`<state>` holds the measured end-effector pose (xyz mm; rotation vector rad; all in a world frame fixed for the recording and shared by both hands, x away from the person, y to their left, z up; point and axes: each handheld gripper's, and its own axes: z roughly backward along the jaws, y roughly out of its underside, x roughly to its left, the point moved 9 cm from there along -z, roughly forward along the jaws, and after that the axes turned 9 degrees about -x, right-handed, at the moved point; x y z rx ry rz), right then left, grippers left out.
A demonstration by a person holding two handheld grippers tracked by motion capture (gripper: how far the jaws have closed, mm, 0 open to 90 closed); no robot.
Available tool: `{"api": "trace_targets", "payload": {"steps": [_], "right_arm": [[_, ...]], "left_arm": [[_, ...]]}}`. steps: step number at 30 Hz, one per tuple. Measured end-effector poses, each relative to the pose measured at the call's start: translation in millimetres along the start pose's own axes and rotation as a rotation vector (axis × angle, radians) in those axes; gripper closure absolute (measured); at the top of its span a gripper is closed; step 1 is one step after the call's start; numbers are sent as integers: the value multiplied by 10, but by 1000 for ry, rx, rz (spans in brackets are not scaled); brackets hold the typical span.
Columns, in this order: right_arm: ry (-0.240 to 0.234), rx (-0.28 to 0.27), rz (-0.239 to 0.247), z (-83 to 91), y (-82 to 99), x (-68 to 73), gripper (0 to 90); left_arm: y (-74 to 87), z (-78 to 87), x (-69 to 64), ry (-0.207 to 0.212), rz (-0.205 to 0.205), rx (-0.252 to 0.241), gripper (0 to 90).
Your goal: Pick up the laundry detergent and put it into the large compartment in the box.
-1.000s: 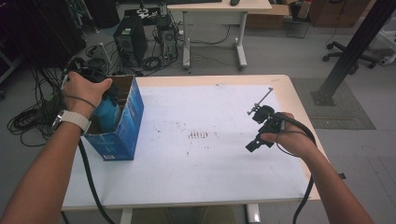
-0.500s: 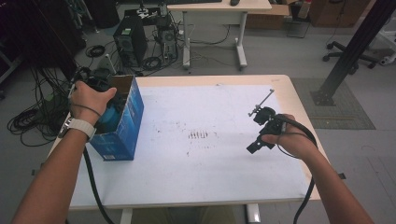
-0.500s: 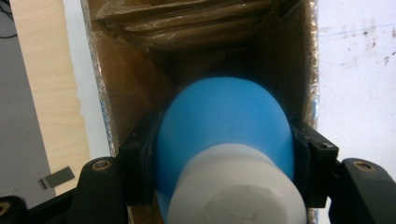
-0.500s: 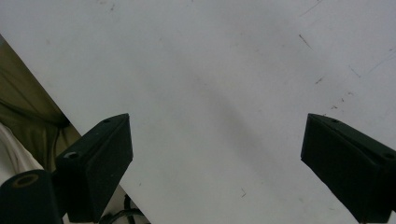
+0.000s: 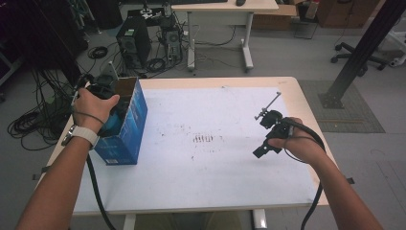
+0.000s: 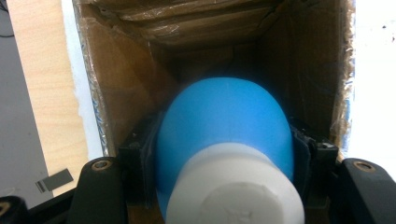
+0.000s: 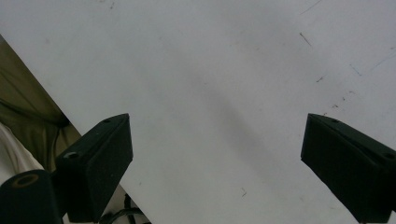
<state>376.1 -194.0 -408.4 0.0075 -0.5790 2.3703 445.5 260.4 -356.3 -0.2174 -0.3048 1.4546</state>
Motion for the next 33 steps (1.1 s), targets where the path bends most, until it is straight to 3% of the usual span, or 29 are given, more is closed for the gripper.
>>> {"api": "trace_targets", "payload": {"steps": [33], "right_arm": [[-4, 3, 1, -23, 6, 9, 91]], "left_arm": [[-1, -102, 40, 11, -11, -24, 367]]}}
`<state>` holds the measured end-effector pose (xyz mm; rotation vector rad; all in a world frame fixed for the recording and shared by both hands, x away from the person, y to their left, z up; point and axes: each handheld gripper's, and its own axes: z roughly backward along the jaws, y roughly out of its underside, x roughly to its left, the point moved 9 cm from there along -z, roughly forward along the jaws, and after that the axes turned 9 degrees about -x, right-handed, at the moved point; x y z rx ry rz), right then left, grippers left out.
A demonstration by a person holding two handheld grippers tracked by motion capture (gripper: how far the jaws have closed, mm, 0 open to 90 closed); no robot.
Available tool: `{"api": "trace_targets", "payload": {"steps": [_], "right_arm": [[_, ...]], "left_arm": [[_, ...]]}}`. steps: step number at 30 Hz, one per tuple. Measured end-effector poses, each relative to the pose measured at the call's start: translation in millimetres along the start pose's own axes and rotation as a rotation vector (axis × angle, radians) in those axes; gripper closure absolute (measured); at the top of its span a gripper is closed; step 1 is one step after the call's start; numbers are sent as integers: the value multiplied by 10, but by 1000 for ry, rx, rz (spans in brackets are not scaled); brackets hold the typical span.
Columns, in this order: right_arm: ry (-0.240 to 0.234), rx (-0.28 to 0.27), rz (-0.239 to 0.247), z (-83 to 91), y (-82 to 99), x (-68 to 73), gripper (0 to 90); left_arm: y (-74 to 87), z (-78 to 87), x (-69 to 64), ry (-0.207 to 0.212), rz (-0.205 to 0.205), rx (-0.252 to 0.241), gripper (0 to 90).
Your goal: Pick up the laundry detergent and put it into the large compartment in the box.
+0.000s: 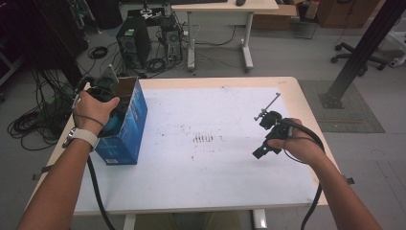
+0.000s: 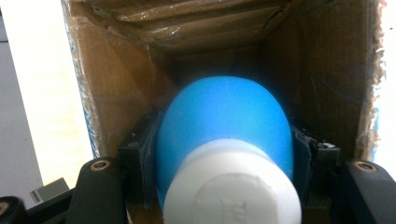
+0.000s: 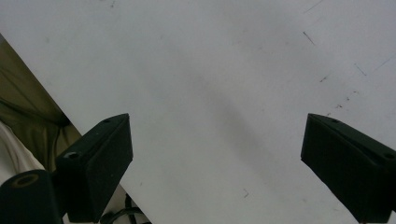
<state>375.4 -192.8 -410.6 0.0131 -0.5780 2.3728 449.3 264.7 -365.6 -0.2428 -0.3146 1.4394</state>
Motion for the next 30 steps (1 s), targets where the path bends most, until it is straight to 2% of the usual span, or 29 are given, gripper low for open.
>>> {"api": "trace_targets", "payload": {"steps": [10, 18, 30], "right_arm": [[-4, 7, -2, -33, 9, 6, 91], [-5, 9, -3, -35, 4, 13, 91], [-4, 11, -5, -38, 25, 5, 91]], "left_arm": [[9, -21, 44, 16, 20, 0, 348], [3, -26, 18, 27, 19, 13, 282], [6, -21, 18, 35, 22, 18, 259]]}}
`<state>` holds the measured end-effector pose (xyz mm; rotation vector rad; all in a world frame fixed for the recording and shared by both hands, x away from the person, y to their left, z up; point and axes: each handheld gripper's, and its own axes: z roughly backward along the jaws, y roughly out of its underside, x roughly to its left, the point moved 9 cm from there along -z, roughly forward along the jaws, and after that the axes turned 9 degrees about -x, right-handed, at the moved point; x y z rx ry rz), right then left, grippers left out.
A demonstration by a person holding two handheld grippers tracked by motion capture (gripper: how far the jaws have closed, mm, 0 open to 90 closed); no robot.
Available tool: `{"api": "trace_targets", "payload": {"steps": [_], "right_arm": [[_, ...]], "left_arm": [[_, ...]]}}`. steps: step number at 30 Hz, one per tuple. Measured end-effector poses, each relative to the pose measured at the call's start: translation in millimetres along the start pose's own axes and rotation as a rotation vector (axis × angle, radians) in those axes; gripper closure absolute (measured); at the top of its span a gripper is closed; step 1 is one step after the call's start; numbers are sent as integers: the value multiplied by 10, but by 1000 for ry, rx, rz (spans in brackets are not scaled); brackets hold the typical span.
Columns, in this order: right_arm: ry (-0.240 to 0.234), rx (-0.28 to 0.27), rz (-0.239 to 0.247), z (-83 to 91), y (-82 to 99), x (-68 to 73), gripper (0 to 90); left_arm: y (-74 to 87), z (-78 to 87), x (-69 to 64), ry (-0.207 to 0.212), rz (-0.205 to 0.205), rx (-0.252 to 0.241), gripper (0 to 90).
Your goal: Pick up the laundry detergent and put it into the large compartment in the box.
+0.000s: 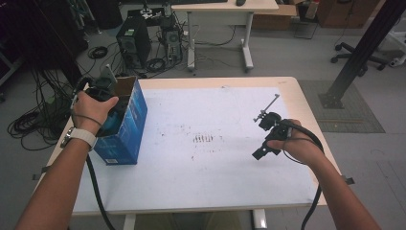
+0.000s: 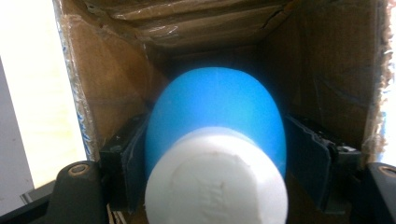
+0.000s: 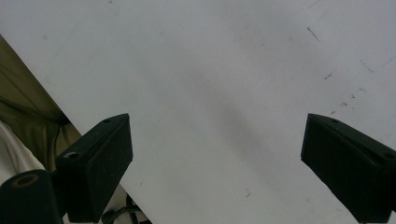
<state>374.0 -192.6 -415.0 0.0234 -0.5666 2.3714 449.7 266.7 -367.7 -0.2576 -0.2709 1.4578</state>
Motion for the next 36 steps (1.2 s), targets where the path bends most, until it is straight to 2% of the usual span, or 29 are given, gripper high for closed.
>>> {"api": "trace_targets", "payload": {"steps": [5, 30, 36], "right_arm": [[-1, 0, 1, 2, -2, 3, 91], [-2, -9, 3, 16, 10, 13, 91], [-2, -11, 3, 28, 16, 23, 91]], "left_arm": [[6, -4, -9, -17, -14, 8, 246], [-1, 98, -5, 7, -11, -9, 236], [-3, 143, -1, 17, -11, -13, 208]]}}
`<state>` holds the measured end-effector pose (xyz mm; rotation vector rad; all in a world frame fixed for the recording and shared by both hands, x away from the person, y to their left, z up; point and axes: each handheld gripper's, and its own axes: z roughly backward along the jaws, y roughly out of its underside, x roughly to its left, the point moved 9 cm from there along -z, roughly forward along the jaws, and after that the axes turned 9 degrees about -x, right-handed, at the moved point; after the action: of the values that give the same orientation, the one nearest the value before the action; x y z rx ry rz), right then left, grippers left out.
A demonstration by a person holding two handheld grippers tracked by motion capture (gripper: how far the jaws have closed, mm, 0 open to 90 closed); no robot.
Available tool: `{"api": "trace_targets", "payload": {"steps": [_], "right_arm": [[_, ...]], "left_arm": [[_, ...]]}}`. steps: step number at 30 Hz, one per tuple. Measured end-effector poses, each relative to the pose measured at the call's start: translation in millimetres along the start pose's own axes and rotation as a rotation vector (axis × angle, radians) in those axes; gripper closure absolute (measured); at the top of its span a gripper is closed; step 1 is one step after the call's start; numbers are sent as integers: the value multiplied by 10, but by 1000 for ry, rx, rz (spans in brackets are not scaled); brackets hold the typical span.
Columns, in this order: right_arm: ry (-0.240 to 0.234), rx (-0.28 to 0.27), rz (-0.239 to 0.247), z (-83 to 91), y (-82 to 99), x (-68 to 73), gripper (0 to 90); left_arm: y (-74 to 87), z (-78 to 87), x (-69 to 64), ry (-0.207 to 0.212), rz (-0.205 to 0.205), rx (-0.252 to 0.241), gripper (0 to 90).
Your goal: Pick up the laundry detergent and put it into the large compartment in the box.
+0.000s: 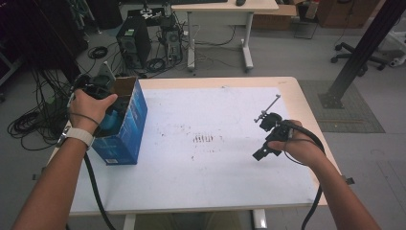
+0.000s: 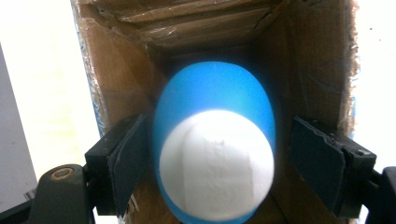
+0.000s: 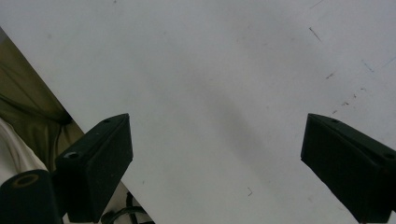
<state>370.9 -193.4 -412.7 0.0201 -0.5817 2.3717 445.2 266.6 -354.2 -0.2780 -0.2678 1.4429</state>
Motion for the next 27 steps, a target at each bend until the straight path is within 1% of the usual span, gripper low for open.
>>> {"api": "trace_targets", "payload": {"steps": [4, 10, 13, 21, 27], "right_arm": [[1, 0, 4, 5, 1, 2, 91], [0, 0, 4, 11, 3, 16, 91], [1, -2, 6, 16, 5, 16, 91], [5, -3, 7, 32, 9, 24, 92], [5, -6, 6, 45, 3, 35, 91]], "left_arm": [[3, 25, -10, 15, 9, -4, 198], [-6, 87, -11, 18, 5, -10, 171], [-9, 115, -12, 27, 7, -13, 165], [-12, 180, -12, 25, 3, -20, 163], [-32, 264, -21, 8, 8, -31, 161]]}}
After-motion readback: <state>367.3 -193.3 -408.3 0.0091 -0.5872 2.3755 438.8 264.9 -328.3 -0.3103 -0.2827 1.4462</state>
